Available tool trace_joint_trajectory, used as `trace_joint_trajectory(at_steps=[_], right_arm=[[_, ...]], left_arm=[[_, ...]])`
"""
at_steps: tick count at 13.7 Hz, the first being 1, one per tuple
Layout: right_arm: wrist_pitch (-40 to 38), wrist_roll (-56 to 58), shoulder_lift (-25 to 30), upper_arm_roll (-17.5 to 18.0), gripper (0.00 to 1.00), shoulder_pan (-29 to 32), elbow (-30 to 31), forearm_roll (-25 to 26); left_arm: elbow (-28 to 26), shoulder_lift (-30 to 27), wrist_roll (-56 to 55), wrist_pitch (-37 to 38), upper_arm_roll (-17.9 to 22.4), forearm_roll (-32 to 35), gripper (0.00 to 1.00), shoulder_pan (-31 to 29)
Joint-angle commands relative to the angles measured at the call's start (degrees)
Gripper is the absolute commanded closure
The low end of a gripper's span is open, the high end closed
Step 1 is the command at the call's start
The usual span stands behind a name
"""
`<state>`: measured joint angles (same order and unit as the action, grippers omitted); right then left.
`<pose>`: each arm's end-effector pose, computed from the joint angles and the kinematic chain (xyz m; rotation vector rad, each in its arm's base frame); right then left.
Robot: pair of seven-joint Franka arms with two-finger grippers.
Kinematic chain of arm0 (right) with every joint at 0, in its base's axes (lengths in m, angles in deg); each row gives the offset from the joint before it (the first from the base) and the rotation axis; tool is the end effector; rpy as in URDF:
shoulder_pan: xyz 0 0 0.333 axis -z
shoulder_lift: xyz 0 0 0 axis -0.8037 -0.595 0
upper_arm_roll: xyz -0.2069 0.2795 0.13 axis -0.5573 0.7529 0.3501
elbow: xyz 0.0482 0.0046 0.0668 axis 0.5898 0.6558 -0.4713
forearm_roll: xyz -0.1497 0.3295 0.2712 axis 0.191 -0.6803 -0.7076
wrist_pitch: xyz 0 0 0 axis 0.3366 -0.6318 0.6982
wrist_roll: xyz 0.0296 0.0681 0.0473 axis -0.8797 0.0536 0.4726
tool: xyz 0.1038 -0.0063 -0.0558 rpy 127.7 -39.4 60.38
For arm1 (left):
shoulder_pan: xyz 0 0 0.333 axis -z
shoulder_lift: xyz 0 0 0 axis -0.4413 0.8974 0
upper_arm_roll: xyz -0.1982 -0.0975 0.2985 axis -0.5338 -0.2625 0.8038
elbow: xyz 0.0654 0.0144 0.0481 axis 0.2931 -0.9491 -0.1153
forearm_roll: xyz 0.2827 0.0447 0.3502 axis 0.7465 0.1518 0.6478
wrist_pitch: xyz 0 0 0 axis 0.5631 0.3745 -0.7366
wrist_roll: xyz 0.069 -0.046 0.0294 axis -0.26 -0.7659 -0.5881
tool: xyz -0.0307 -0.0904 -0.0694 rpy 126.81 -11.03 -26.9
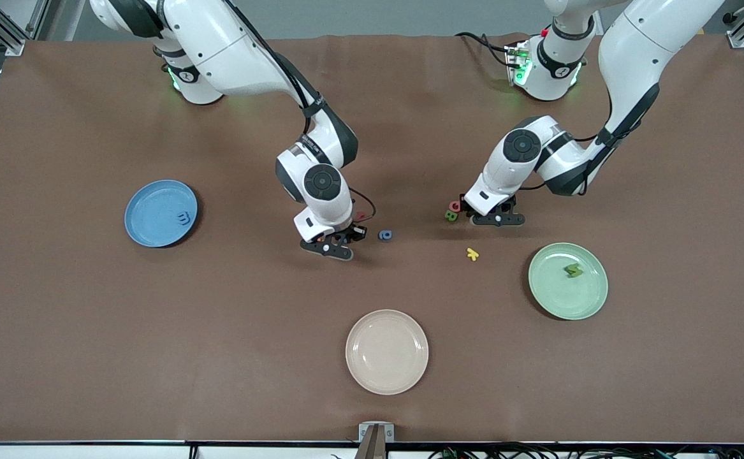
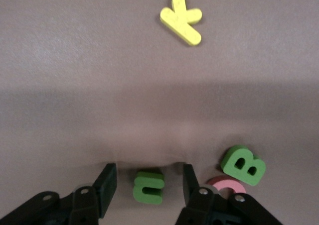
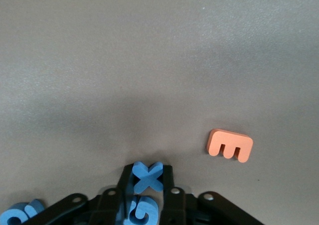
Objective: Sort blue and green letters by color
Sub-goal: 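Place the green letter on the green plate while the right gripper places blue letter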
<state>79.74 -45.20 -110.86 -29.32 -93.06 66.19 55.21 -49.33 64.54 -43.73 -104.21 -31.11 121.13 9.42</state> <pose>0.5755 0.4899 0.1665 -3.0990 0.4007 0.0425 0.4756 -0.2668 0.1605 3.1257 -0.0303 -0.0207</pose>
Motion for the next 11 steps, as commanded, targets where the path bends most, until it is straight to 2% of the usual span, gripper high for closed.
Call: trace_joint_trajectory(at_steps=[1, 2, 3, 5, 6, 9, 11], right_arm=[[-0.73, -1.78, -1.19, -0.71, 1.0, -0.59, -1.67, 0.73], [-1.25, -1.7, -0.93, -0.71, 1.0, -0.42, -2.11, 0.73], [-2.39, -1.43, -0.57, -0.8, 1.0, 0.11, -2.72, 0.73], [-11.67, 1.36, 1.0, -1.67, 1.0, 1.6, -5.79, 1.34], [-16.85, 5.38, 3.19, -1.76, 1.0, 3.08, -5.98, 1.43], [-28.12, 18.21, 11.7, -1.76, 0.99, 9.5, -3.62, 1.43], [-29.39, 28.31, 19.08, -1.85, 0.99, 14.76, 3.82, 1.43]], left_arm=[[-1.1, -0.7, -1.11, -0.26, -0.34, 1.49, 0.48, -0.2], [-1.01, -0.62, -1.11, -0.26, -0.34, 1.49, 0.56, -0.2], [-0.83, -0.53, -1.2, -0.26, -0.34, 1.49, 0.67, -0.2], [-0.74, -0.53, -1.2, -0.26, -0.34, 1.49, 0.94, -0.2], [-0.66, -0.7, -1.29, -0.26, -0.34, 1.49, 0.99, -0.28], [1.18, -3.5, -1.11, -0.26, -0.34, 1.4, 0.99, -1.42], [4.42, -4.31, -0.68, 0.01, -0.34, 1.4, 0.99, -3.17]])
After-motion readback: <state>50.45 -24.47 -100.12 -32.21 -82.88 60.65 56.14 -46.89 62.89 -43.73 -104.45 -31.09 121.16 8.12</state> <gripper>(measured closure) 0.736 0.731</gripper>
